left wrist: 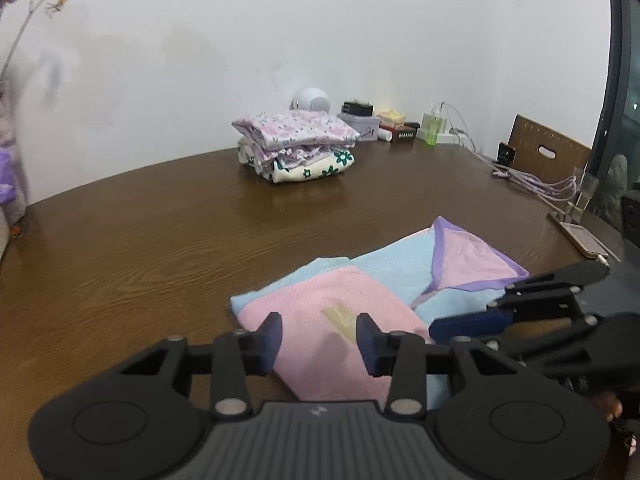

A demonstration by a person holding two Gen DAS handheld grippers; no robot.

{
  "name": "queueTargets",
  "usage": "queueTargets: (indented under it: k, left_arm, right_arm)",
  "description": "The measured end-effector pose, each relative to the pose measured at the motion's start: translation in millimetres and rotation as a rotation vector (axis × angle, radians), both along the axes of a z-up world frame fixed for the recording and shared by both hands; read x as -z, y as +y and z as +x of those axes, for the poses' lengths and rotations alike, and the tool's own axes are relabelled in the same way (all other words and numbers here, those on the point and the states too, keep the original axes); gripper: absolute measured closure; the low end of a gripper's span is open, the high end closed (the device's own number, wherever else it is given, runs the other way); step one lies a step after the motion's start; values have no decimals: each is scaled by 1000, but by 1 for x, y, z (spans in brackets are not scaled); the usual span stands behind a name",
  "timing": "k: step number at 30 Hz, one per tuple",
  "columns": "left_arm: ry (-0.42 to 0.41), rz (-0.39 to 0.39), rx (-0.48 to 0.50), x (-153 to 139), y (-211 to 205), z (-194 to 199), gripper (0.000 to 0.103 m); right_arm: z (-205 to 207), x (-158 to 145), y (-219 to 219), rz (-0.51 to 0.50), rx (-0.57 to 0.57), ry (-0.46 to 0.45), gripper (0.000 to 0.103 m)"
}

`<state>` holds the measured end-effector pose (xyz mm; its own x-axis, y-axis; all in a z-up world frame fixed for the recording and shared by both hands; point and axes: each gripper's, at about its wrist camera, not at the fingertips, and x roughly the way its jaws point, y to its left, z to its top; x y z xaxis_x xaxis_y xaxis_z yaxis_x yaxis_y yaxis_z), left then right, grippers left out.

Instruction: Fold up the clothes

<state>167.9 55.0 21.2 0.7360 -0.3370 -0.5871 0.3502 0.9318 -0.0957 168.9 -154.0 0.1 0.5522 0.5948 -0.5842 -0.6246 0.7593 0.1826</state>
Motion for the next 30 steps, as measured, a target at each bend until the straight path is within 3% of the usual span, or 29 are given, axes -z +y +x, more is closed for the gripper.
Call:
queueTargets:
  k: [7,13,21,27,29,30]
  left_arm:
    - [11,-74,-53,6,7,-39,59]
    - [8,-66,-93,11,4,-57,58]
    - [1,-38,-97,16,-1,-75,55]
    - [11,26,-81,25,-15,-71,57]
    - [14,33,-84,27,-17,-71,62]
    - [15,33,-86,28,-17,-70,70]
  right_arm:
    - [-8,1,-13,-14,23,2,79]
    - [-9,11,-13,-40,26,22,79]
    - [-25,0,-25,-37,12,-10,79]
    - [-30,7,-20,-84,14,-36,79]
    - [-30,8,-17,-105,15,-55,80]
    - [-30,9,-15,-108,13,-58,80]
